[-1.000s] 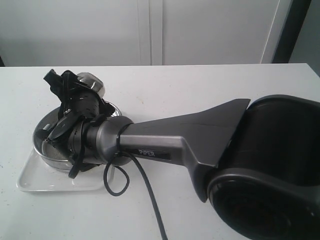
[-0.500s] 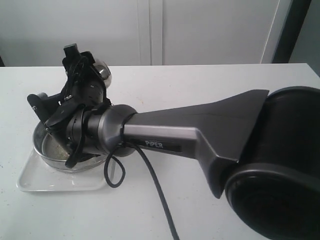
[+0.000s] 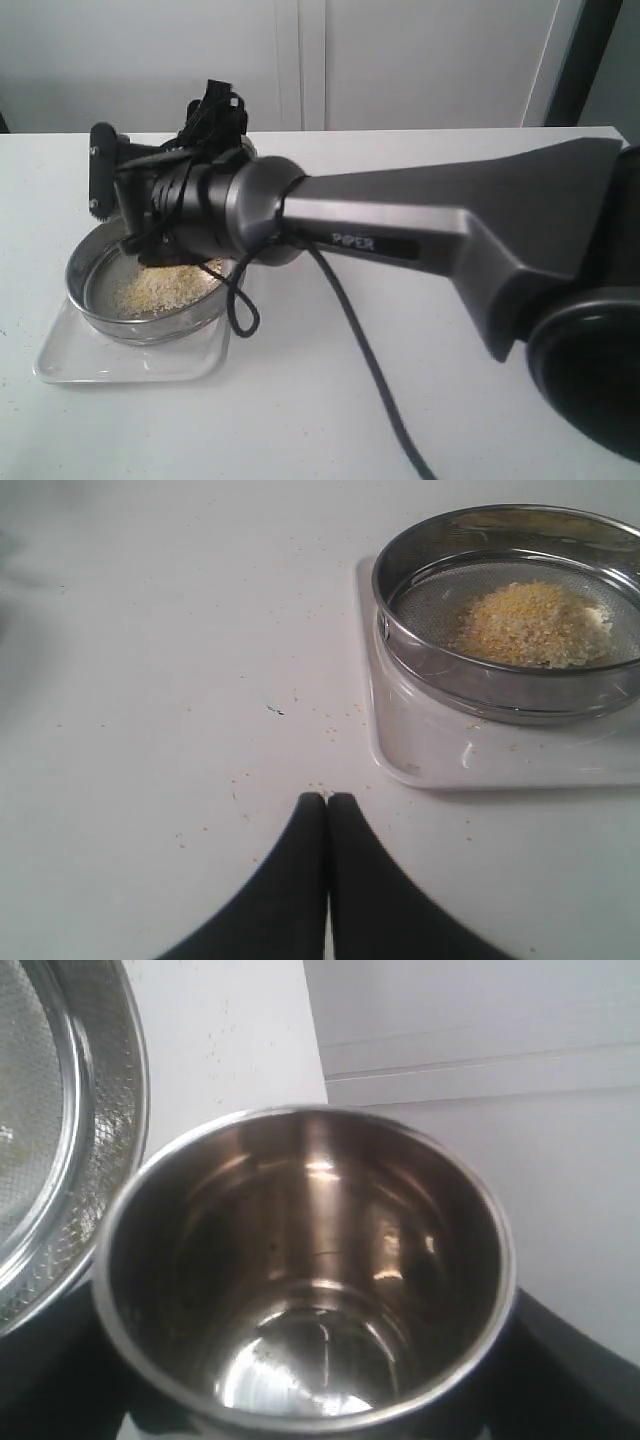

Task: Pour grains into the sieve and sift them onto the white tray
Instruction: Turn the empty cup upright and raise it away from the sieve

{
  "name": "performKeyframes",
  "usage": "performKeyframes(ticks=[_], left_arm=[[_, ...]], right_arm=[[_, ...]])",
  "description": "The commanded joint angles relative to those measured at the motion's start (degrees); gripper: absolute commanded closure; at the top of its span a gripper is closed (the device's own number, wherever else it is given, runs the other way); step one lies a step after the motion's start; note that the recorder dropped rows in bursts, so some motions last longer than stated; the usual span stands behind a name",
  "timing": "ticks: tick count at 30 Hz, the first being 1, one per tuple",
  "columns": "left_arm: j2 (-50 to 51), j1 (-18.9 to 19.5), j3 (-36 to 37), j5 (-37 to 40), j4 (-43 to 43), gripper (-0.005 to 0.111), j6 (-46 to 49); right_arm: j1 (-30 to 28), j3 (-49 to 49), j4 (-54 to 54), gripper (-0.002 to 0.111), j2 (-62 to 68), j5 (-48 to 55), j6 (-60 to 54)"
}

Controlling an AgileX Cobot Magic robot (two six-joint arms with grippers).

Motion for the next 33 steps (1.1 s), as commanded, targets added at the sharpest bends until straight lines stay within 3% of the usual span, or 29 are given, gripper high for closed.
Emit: performKeyframes(ticks=[1,18,33], left_arm=[[-0.23,0.03,0.21,-0.04,-0.44,0.107,0.01],[-0.23,0.03,0.21,-0.04,-0.44,0.107,0.01],[-0.23,0.03,0.21,-0.04,-0.44,0.107,0.01]], right_arm=[[-2.9,0.19,9.54,0.108,-4.52,-3.62,0.05],[-15.97,8.32,39.84,0.108,-17.49,-10.88,-16.06],[-28.83,20.66,53.29,0.108,-26.56,-20.48,-17.87]])
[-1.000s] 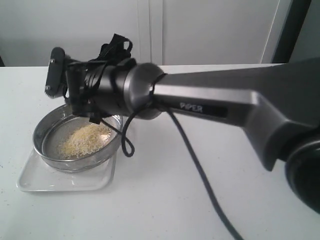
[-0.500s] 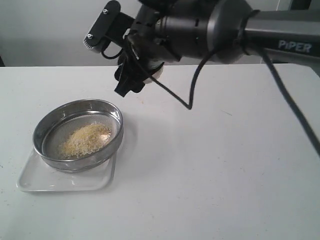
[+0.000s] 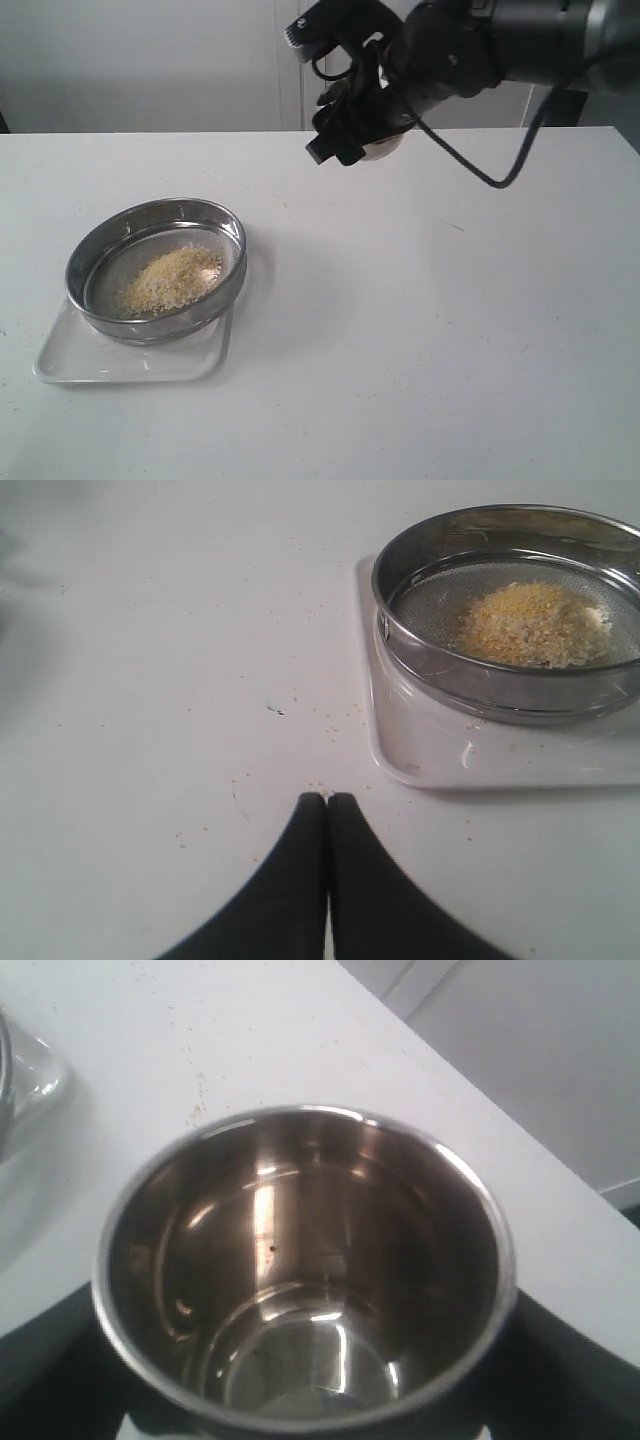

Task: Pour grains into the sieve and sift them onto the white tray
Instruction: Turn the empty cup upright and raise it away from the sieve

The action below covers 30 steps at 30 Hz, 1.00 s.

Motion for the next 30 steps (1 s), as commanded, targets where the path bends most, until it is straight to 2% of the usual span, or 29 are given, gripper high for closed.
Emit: performKeyframes(ticks=[1,7,11,15,19,23,30], left_arm=[[-0.23,0.03,0.21,-0.04,-0.44,0.107,0.01],[-0.23,0.03,0.21,-0.04,-0.44,0.107,0.01],[-0.23,0.03,0.21,-0.04,-0.44,0.107,0.01],[-0.23,0.03,0.21,-0.04,-0.44,0.107,0.01],[-0.23,0.03,0.21,-0.04,-0.44,0.107,0.01],[-0.23,0.03,0.21,-0.04,-0.44,0.107,0.01],[-0.23,0.03,0.21,-0.04,-0.44,0.107,0.01]], right_arm=[[-4.56,4.46,3.64,0.108,-3.45,-4.02,-1.78],[-9.8,10.8,4.39,0.108,-6.88,-7.98,-1.9],[-15.5,15.44,6.75,0.108,-9.53,-12.8,-1.9],[-21.62,21.26,7.66,0.108,-11.18,-20.47,-1.9],[-26.77,28.39,8.07,0.108,-11.18,-34.18,-0.68],[-29.66,34.18,8.07,0.108,-10.55,-46.93,2.52],[-31.63,37.43,7.42,0.108,-5.25,-57.14,4.99]])
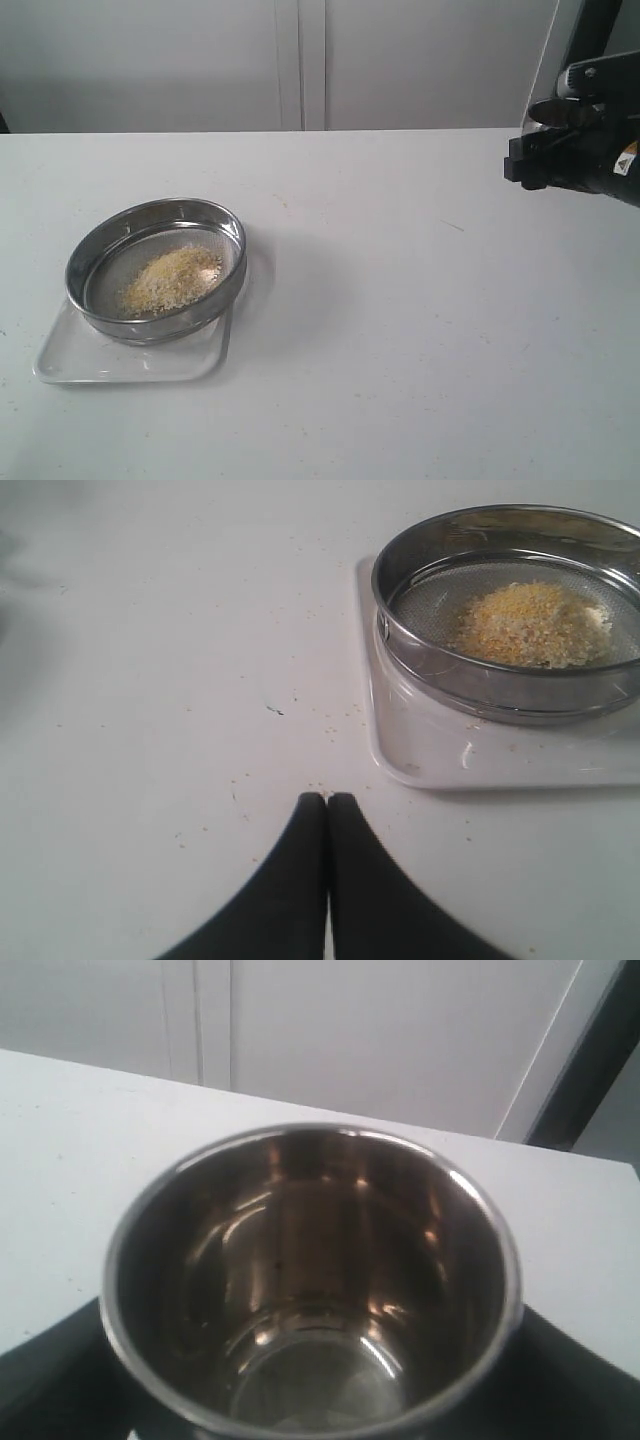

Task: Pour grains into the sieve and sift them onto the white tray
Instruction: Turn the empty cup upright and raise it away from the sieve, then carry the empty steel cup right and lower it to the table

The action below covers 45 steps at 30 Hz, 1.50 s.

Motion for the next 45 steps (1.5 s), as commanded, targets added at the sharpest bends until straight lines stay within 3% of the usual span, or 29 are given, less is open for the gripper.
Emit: performKeyframes(ticks=[1,22,45], left_arm=[[-0.23,0.03,0.21,-0.04,-0.44,0.107,0.01],[-0.23,0.03,0.21,-0.04,-0.44,0.107,0.01],[-0.23,0.03,0.21,-0.04,-0.44,0.107,0.01]], right_arm=[[-1.05,1.36,-0.76,0.108,3.3,-7.82,1.71],[-3.91,0.76,-0.37,0.108,24.21,-30.17,1.38],[-4.02,-4.46,-0.42,0.108,31.7,-28.34,-3.0]])
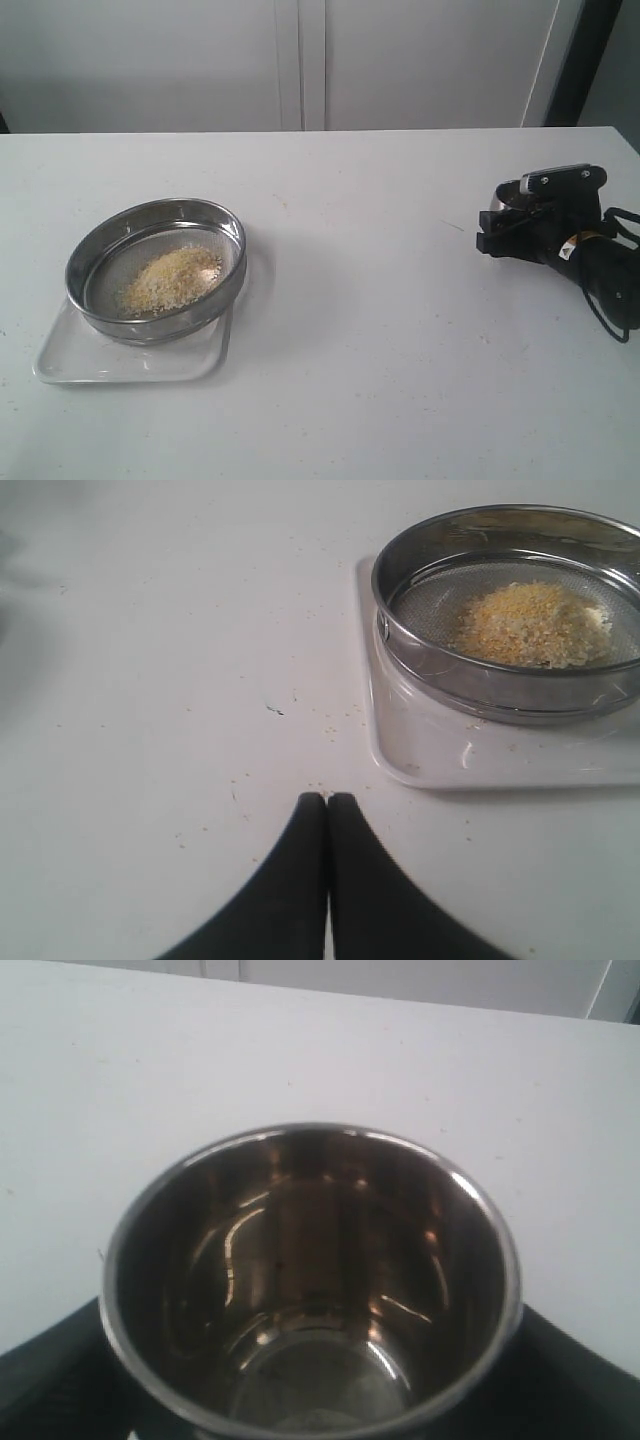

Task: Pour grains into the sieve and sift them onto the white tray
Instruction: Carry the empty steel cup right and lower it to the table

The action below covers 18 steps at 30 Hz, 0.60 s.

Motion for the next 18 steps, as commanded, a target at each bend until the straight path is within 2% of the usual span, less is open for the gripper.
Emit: performKeyframes(ticks=[1,10,13,18], left_arm=[[-0.23,0.03,0.21,-0.04,-0.44,0.107,0.01],[-0.23,0.03,0.21,-0.04,-0.44,0.107,0.01],[-0.23,0.03,0.21,-0.04,-0.44,0.107,0.01],[-0.23,0.03,0.21,-0.04,-0.44,0.107,0.01]], right_arm=[[-0.51,-0.43,0.2,0.108,0.4,-0.27,-0.95],[-0.51,-0.43,0.31,0.105,0.5,0.1,-1.66],[-0.51,-0.43,0.31,0.093,0.5,0.1,-2.15],[-0.51,-0.43,0.31,0.064,0.5,0.22,-2.15]])
